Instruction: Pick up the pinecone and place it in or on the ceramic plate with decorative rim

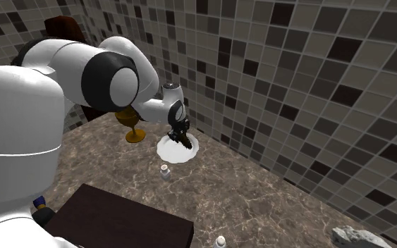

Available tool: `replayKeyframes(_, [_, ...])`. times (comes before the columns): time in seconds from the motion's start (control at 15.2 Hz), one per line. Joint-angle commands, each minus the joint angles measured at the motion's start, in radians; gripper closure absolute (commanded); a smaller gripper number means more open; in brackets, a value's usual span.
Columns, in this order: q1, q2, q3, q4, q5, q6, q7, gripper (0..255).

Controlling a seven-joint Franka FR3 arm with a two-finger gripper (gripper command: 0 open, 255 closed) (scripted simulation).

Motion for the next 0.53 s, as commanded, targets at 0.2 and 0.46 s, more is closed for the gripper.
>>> replayKeyframes(0.2, [0.066, 0.053, -0.008, 0.061, -0.008, -0.008, 0.065, 255])
replayKeyframes(0.46, [0.072, 0.101, -0.015, 0.079, -0.014, 0.022, 0.069, 255])
